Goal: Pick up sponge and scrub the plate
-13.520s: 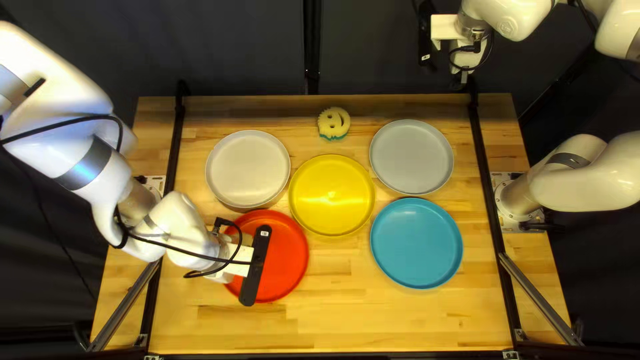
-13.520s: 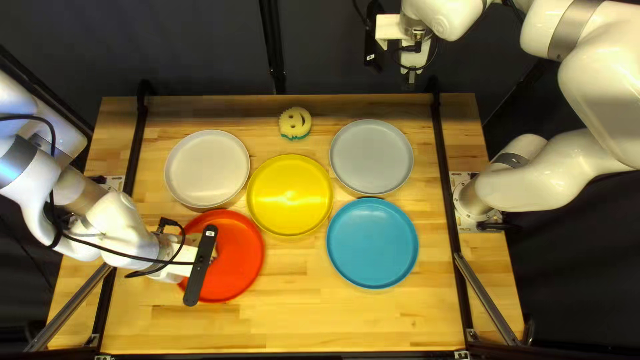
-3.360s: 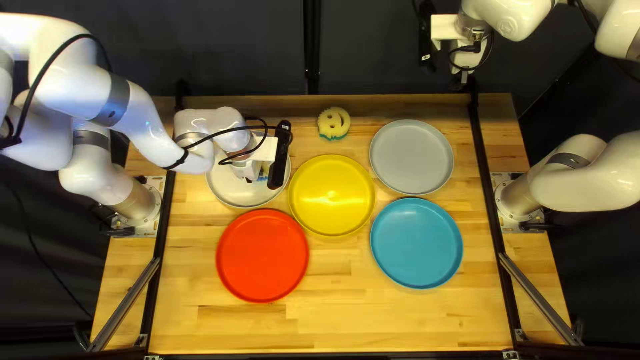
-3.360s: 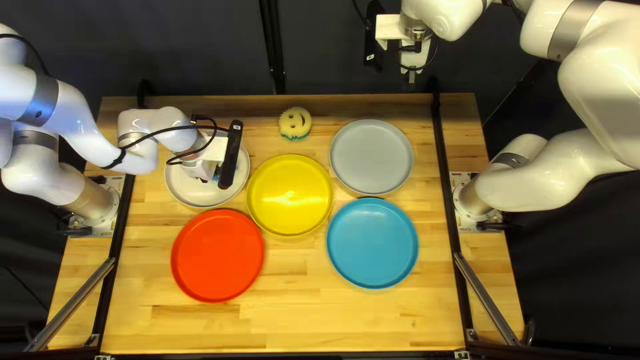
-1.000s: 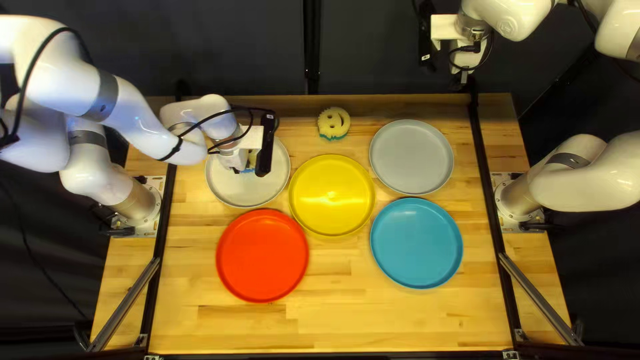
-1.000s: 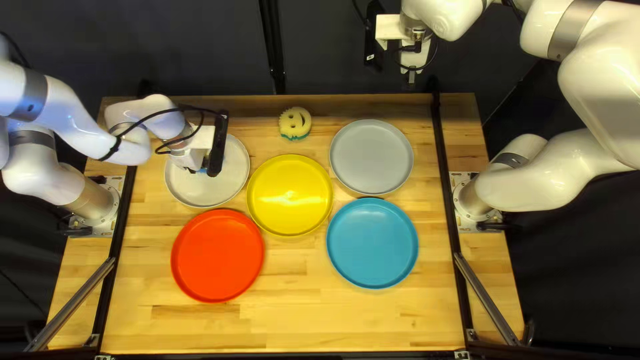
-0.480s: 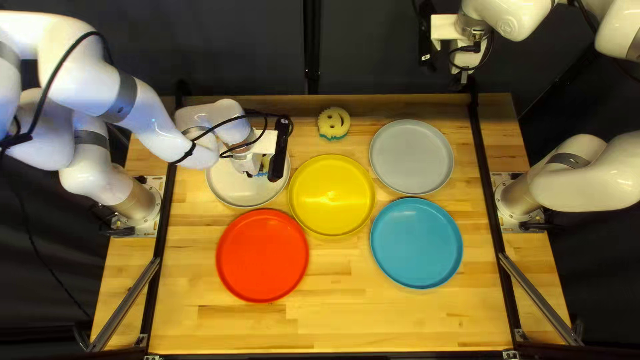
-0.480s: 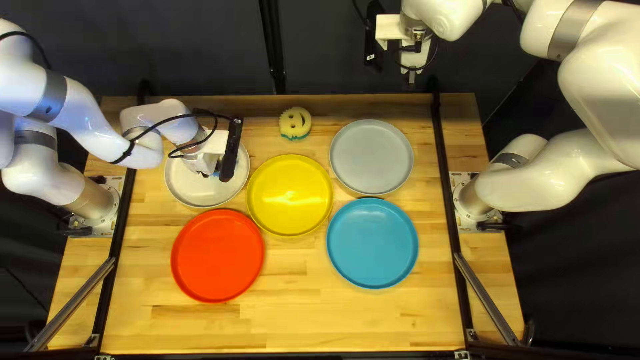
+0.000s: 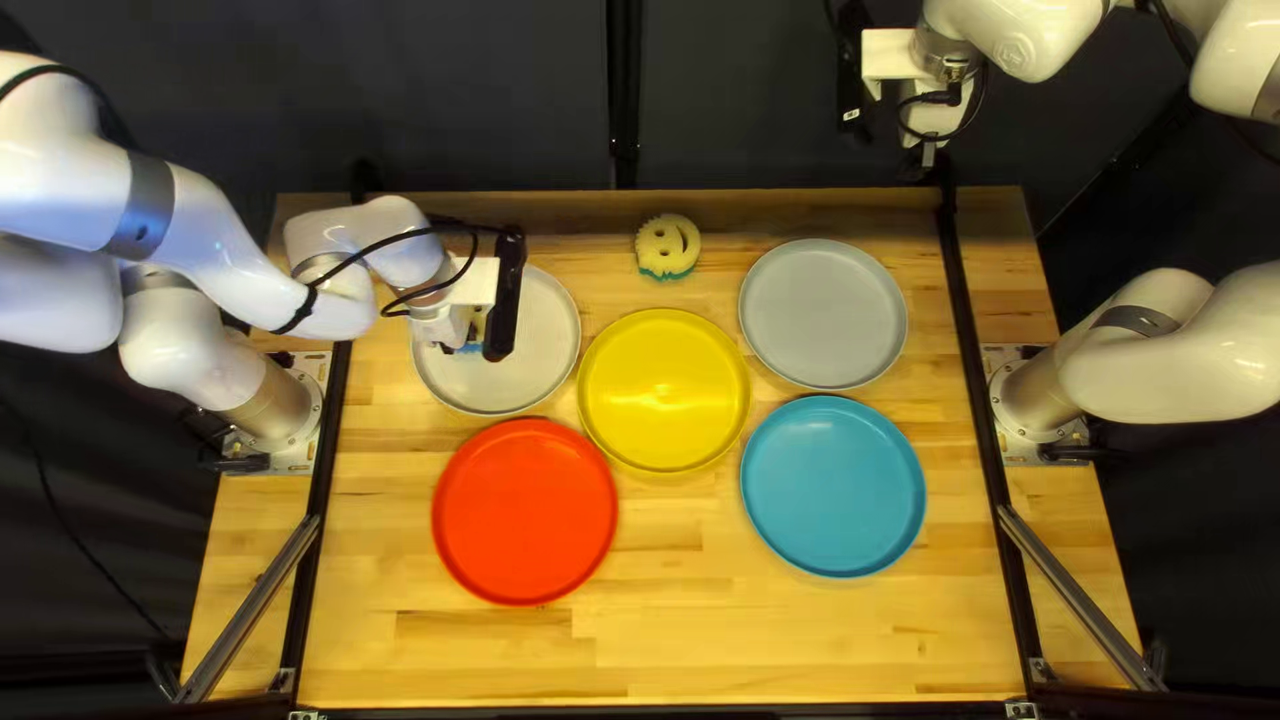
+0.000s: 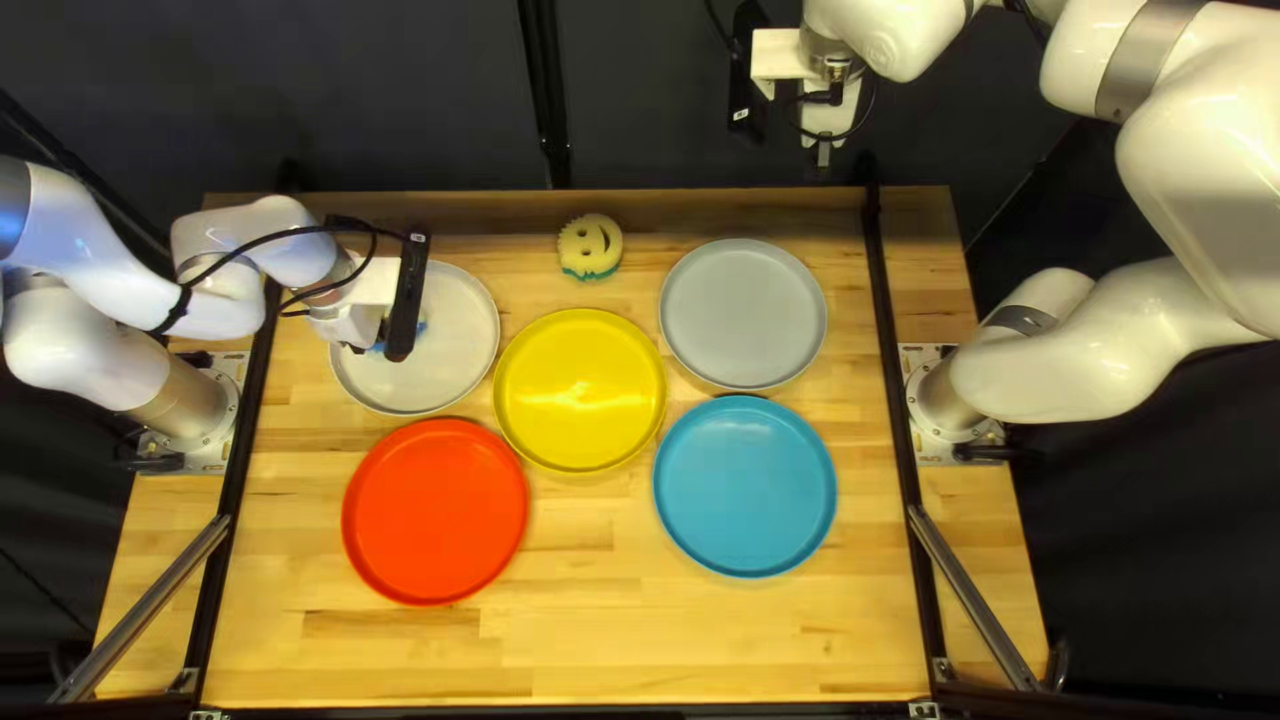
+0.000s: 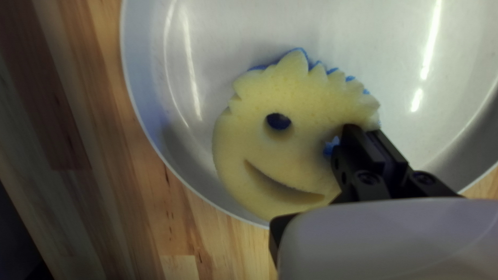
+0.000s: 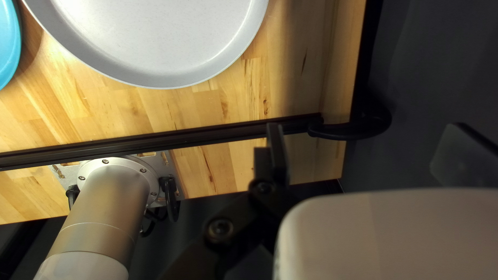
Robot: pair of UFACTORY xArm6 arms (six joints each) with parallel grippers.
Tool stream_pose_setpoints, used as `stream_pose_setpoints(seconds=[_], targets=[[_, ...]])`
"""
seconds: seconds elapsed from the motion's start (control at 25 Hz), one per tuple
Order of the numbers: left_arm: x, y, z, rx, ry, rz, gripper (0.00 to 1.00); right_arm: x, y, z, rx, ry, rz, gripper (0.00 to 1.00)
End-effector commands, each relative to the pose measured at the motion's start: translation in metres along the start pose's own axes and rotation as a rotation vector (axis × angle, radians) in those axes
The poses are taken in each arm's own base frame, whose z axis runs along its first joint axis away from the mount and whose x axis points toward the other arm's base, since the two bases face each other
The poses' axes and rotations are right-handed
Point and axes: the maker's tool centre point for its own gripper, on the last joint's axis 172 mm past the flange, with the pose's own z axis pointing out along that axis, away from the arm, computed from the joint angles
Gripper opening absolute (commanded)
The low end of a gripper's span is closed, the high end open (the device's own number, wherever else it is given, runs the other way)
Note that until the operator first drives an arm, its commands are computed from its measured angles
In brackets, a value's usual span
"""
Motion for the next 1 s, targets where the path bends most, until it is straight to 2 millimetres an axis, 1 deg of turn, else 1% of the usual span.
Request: stream_pose_setpoints(seconds=[0.04,0.08,0.32,0.44,0.52,0.6,0.68,0.8,1.0], targets=[[0.025,0.005,-0.001,0.004,0.015,0.014,0.0,0.0,0.0,0.0,0.0,0.0,0.0,1.0],[0.03,0.006,-0.001,0.004,0.017,0.017,0.0,0.0,0.0,0.0,0.0,0.0,0.0,1.0],[0.073,0.016,0.005,0.006,0.044,0.046,0.0,0.0,0.0,0.0,0.0,0.0,0.0,1.0],[0.089,0.023,0.001,0.012,0.053,0.065,0.0,0.0,0.0,0.0,0.0,0.0,0.0,1.0],[0.095,0.027,-0.002,0.016,0.057,0.076,0.0,0.0,0.0,0.0,0.0,0.0,0.0,1.0],[0.094,0.029,-0.004,0.02,0.057,0.085,0.0,0.0,0.0,0.0,0.0,0.0,0.0,1.0],[0.088,0.031,-0.008,0.023,0.056,0.086,0.0,0.0,0.0,0.0,0.0,0.0,0.0,1.0],[0.073,0.032,-0.012,0.027,0.05,0.082,0.0,0.0,0.0,0.0,0.0,0.0,0.0,1.0],[0.053,0.033,-0.008,0.024,0.036,0.075,0.0,0.0,0.0,0.0,0.0,0.0,0.0,1.0]])
